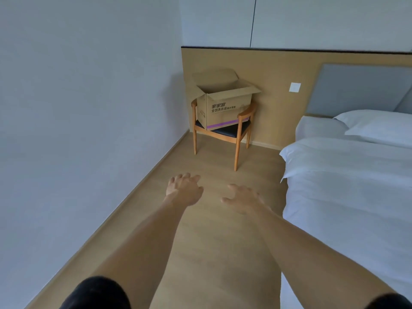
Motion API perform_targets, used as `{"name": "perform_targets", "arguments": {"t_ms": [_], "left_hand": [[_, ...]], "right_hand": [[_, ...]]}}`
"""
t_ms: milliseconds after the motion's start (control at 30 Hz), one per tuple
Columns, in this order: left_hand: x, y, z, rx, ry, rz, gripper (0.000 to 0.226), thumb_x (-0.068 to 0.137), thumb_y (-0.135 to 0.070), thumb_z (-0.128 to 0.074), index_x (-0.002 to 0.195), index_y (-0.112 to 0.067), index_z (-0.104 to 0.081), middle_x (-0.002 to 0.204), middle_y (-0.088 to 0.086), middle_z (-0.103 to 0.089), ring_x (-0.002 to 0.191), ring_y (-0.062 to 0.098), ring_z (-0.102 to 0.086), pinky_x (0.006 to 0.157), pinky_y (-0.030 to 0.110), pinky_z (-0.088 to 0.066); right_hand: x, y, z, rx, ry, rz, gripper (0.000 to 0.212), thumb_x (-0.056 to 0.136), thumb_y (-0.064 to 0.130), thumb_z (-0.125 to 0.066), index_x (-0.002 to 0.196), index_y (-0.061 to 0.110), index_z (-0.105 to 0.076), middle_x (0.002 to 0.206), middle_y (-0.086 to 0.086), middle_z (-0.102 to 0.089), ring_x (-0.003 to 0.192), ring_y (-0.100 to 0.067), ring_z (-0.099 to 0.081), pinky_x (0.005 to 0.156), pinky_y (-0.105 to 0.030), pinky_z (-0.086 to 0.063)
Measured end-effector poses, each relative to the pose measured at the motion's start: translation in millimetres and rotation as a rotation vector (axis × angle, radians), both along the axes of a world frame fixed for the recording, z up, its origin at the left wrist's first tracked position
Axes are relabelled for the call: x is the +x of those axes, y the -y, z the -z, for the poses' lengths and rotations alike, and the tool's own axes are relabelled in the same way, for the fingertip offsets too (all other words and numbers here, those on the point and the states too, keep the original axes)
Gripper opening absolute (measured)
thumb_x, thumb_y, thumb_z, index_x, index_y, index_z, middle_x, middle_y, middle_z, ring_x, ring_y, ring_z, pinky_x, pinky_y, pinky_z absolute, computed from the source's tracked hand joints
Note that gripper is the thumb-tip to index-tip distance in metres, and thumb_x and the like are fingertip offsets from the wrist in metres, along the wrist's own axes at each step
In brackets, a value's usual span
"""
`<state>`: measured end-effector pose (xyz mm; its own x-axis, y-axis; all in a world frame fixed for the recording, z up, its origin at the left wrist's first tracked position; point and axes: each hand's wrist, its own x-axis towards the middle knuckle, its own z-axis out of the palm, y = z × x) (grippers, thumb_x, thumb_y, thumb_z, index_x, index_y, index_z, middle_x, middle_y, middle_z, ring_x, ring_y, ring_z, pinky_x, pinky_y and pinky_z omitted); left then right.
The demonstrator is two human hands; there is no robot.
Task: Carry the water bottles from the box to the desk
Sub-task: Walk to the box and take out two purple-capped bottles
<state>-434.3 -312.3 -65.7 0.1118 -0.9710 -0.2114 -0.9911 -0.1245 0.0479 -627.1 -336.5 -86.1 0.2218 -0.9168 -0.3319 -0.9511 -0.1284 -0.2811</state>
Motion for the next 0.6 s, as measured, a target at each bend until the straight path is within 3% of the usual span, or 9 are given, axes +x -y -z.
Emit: {"name": "perform_targets", "arguments": {"t_ms": [367,533,600], "left_hand": [[-58,221,11,-0.005,0.006,0.21,0.046,0.105,-0.039,-0.035,0.149,-0.027,-0.042,0.146,0.008,-0.051,0.134,0.03,-0.046,0.113,0.049,-0.035],[-72,343,19,-0.023,-0.064,0.292,0.044,0.105,-0.039,-0.037,0.147,-0.033,-0.042,0.144,0.006,-0.053,0.134,0.029,-0.047,0.113,0.05,-0.035],[-76,391,16,-0.033,-0.068,0.31,0.038,0.104,-0.04,-0.039,0.14,-0.032,-0.046,0.139,0.007,-0.056,0.13,0.03,-0.05,0.112,0.051,-0.037]], "right_hand": [[-71,174,2,-0.055,0.006,0.235,0.071,0.09,0.063,-0.048,0.154,0.037,-0.031,0.156,-0.001,-0.041,0.142,-0.029,-0.038,0.112,-0.048,-0.032],[-83,272,-8,-0.113,0.025,0.318,0.054,0.094,0.056,-0.052,0.143,0.034,-0.048,0.145,0.004,-0.051,0.131,-0.021,-0.049,0.098,-0.034,-0.039],[-84,312,-16,-0.106,0.006,0.324,0.053,0.095,0.055,-0.052,0.143,0.031,-0.048,0.144,0.004,-0.051,0.131,-0.02,-0.049,0.101,-0.034,-0.038]]}}
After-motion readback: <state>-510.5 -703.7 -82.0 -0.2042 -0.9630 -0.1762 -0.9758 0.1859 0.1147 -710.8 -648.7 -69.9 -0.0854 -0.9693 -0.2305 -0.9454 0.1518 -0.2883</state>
